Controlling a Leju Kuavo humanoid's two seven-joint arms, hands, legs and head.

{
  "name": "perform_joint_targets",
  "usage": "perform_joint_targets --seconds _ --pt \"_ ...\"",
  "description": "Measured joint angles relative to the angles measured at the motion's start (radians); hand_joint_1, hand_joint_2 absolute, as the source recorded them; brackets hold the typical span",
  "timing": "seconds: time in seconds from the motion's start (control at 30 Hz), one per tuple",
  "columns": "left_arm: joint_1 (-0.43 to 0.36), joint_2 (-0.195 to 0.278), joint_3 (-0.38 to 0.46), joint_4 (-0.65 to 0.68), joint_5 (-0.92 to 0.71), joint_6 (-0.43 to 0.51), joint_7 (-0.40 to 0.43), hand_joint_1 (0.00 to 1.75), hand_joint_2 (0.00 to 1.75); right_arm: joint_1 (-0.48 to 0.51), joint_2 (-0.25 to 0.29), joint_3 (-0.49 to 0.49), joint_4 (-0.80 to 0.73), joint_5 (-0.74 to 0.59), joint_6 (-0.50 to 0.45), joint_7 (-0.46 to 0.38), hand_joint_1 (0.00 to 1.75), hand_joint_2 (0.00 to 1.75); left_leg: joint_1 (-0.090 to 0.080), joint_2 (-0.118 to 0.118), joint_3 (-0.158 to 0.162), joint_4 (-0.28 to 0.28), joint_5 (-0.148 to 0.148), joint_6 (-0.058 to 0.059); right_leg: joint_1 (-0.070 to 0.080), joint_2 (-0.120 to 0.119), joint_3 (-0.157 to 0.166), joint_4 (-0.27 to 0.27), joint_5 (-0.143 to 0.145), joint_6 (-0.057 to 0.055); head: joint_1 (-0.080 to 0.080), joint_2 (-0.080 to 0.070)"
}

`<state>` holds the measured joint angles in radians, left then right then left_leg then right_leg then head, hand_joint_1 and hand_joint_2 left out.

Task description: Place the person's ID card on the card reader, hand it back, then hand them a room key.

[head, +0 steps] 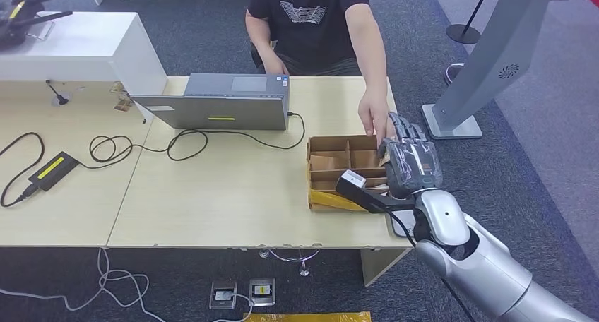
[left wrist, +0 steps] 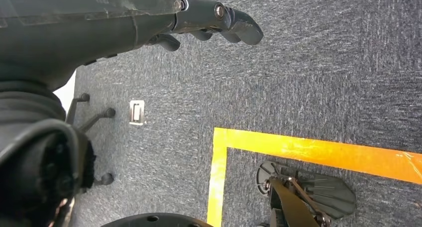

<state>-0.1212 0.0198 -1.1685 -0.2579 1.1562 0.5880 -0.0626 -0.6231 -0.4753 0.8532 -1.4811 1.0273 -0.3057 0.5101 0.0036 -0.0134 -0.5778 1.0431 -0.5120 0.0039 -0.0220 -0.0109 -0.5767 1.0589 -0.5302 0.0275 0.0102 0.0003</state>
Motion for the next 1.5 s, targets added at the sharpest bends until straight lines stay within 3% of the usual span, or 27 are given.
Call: perform_joint_targets --seconds 0.43,0.57,0.6,1.1,1.5 --pt "0.000 0.000 -0.010 0.000 -0.007 -0.003 0.000 0.00 0.00 0.009 0.005 0.001 0.018 0.012 -0.014 0.007 0.86 1.75 0.000 0.000 0.000 0.000 0.000 0.000 0.000 0.000 0.000 0.000 0.000 0.000 0.000 0.000" --pt "0.000 0.000 -0.012 0.000 -0.007 -0.003 0.000 0.00 0.00 0.010 0.005 0.001 0.021 0.012 -0.014 0.008 0.03 1.75 0.000 0.000 0.000 0.000 0.000 0.000 0.000 0.000 0.000 0.000 0.000 0.000 0.000 0.000" --pt "0.000 0.000 -0.013 0.000 -0.007 -0.003 0.000 0.00 0.00 0.011 0.005 0.002 0.022 0.012 -0.015 0.008 0.00 1.75 0.000 0.000 0.000 0.000 0.000 0.000 0.000 0.000 0.000 0.000 0.000 0.000 0.000 0.000" --pt "0.000 0.000 -0.023 0.000 -0.006 -0.002 0.000 0.00 0.00 0.013 0.011 0.008 0.036 0.031 -0.001 0.015 0.00 1.75 0.000 0.000 0.000 0.000 0.000 0.000 0.000 0.000 0.000 0.000 0.000 0.000 0.000 0.000" --pt "0.000 0.000 -0.024 0.000 0.014 0.009 0.000 0.00 0.00 0.035 -0.007 -0.003 0.017 -0.167 0.052 0.027 0.00 1.75 0.000 0.000 0.000 0.000 0.000 0.000 0.000 0.000 -0.001 0.000 0.000 0.000 0.000 0.000"
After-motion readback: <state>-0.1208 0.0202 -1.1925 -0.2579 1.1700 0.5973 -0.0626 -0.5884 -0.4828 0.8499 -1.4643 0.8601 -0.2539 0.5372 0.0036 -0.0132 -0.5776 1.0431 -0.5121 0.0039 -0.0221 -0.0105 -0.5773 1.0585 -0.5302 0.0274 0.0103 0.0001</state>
